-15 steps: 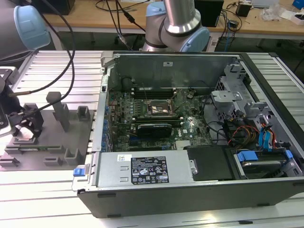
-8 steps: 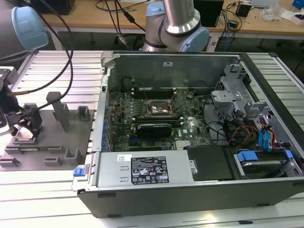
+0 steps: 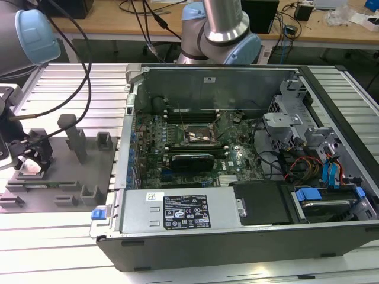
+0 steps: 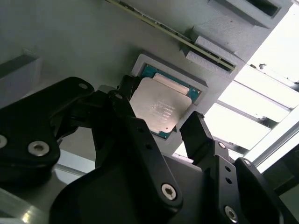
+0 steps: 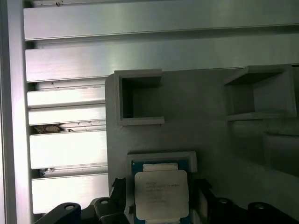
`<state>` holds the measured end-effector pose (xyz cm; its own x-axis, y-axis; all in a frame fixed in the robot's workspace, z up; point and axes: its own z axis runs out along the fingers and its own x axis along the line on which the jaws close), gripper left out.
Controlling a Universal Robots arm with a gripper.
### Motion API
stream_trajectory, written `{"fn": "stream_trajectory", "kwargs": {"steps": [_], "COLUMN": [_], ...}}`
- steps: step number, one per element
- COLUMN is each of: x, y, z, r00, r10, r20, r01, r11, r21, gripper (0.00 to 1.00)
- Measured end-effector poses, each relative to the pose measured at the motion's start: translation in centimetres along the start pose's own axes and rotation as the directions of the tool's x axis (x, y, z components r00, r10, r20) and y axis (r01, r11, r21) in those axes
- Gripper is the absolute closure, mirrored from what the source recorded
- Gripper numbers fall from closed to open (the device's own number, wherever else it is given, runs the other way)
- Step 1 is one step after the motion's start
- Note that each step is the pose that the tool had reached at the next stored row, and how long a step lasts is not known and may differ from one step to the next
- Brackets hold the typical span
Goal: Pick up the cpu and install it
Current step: 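Pick up the cpu and move it towards the insertion slot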
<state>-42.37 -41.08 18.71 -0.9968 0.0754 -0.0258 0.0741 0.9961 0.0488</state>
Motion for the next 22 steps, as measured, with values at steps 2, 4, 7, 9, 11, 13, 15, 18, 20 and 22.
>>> {"fn": "stream_trajectory", "kwargs": {"steps": [2, 4, 7, 9, 11, 13, 15, 18, 20, 22], "x": [0.0, 0.0, 0.0, 0.0, -0.01, -0.01, -0.01, -0.01, -0.01, -0.01], "y": [0.0, 0.0, 0.0, 0.0, 0.01, 0.02, 0.02, 0.02, 0.02, 0.02], "z": [0.0, 0.01, 0.02, 0.02, -0.1, -0.35, -0.36, -0.37, -0.37, -0.4], "r00": [1.0, 1.0, 1.0, 1.0, 1.0, 1.0, 1.0, 1.0, 1.0, 1.0], "r10": [0.0, 0.0, 0.0, 0.0, 0.0, 0.0, 0.0, 0.0, 0.0, 0.0], "r20": [0.0001, 0.0, 0.0, 0.0, 0.0006, 0.0002, 0.0001, 0.0, 0.0001, 0.0], "r01": [0.0, 0.0, 0.0, 0.0, 0.0, 0.0, 0.0, 0.0, 0.0, 0.0], "r11": [1.0, 1.0, 1.0, 1.0, 1.0, 1.0, 1.0, 1.0, 1.0, 1.0], "r21": [0.0001, 0.0001, 0.0, 0.0, -0.0004, -0.0001, 0.0, 0.0, 0.0, 0.0], "gripper": [0.4, 0.45, 0.45, 0.45, 0.45, 0.45, 0.45, 0.44, 0.44, 0.38]}}
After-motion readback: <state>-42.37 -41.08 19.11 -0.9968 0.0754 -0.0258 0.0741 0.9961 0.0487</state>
